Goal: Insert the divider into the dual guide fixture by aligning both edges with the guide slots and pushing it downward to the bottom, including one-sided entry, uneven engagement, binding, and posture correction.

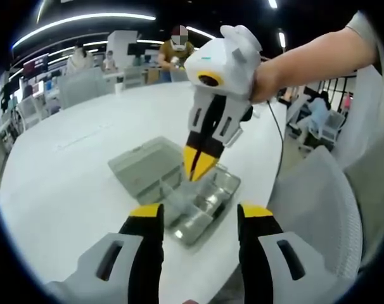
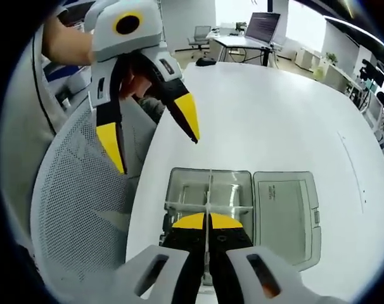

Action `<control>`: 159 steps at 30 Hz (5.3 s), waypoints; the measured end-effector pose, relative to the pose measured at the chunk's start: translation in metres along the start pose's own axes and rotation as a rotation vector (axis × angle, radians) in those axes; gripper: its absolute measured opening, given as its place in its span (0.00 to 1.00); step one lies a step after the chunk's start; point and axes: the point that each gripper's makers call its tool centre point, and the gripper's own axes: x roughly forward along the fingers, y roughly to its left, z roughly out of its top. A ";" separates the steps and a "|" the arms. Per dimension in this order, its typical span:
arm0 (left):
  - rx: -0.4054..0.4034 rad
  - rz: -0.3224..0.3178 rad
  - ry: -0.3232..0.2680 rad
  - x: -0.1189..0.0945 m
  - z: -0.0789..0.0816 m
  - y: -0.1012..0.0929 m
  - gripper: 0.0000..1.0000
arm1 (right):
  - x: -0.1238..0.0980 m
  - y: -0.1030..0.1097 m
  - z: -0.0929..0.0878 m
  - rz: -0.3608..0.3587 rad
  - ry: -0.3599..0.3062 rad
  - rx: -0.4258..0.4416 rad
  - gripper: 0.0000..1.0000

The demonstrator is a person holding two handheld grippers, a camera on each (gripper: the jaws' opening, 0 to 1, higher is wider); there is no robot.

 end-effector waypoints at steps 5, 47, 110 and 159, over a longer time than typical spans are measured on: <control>0.000 0.000 -0.002 0.000 0.000 0.001 0.45 | -0.001 -0.001 0.000 0.003 -0.017 0.022 0.00; 0.009 0.003 0.002 -0.002 0.000 0.002 0.44 | -0.002 -0.003 -0.004 -0.025 -0.152 0.172 0.00; 0.006 0.000 0.021 -0.001 -0.006 0.000 0.44 | 0.031 0.002 -0.028 -0.005 -0.036 0.057 0.00; 0.020 0.005 0.013 -0.003 0.000 -0.001 0.43 | 0.023 -0.005 -0.030 -0.041 0.157 0.015 0.01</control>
